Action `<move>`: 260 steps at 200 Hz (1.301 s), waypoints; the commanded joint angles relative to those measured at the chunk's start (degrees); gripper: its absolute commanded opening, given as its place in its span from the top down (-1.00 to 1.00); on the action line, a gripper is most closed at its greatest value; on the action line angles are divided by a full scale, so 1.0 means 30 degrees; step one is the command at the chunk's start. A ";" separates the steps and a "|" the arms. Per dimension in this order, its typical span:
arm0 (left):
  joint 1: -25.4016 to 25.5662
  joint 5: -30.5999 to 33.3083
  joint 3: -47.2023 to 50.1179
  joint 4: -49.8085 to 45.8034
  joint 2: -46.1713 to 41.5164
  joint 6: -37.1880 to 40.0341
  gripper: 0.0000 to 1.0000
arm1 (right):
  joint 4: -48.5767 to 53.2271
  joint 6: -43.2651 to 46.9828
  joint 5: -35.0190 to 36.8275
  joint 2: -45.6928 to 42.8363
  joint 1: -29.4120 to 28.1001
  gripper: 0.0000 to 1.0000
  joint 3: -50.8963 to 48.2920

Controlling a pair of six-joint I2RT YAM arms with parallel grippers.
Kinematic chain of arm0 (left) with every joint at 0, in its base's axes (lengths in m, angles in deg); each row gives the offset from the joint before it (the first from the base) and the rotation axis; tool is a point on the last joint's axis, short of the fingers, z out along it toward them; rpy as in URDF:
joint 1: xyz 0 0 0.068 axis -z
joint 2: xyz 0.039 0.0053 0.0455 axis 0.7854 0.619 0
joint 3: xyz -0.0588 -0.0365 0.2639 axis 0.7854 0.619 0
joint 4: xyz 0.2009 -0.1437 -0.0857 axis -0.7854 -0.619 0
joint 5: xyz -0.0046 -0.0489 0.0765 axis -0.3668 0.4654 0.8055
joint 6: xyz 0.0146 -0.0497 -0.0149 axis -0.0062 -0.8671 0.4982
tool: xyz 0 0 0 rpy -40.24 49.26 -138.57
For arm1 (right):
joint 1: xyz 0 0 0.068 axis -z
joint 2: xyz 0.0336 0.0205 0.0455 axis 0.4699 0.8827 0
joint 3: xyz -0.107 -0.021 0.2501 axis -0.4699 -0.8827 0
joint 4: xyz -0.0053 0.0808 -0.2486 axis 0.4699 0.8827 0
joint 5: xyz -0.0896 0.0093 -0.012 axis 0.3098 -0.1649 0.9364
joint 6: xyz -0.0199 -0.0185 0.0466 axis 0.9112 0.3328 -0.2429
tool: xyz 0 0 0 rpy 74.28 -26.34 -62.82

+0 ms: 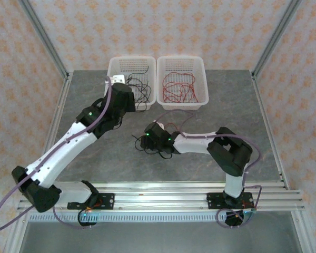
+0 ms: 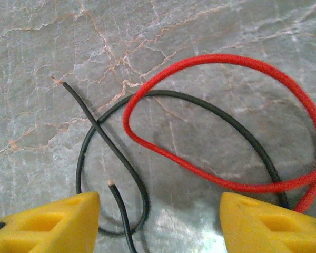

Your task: Untangle the cables

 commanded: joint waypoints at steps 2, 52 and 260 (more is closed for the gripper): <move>-0.0590 0.0640 -0.1409 0.0540 0.1161 0.1121 1.00 | 0.0690 0.0190 0.0713 -0.1911 -0.0153 -0.30 -0.0417; -0.2258 0.0390 -0.4018 0.1885 0.4235 0.2117 1.00 | 0.1349 0.0019 0.1226 -0.4683 -0.0350 -0.35 -0.1336; -0.6316 -0.4772 -0.5924 0.6981 1.5507 0.2550 1.00 | 0.3861 -0.1629 0.3807 -1.0486 -0.0367 -0.34 -0.4410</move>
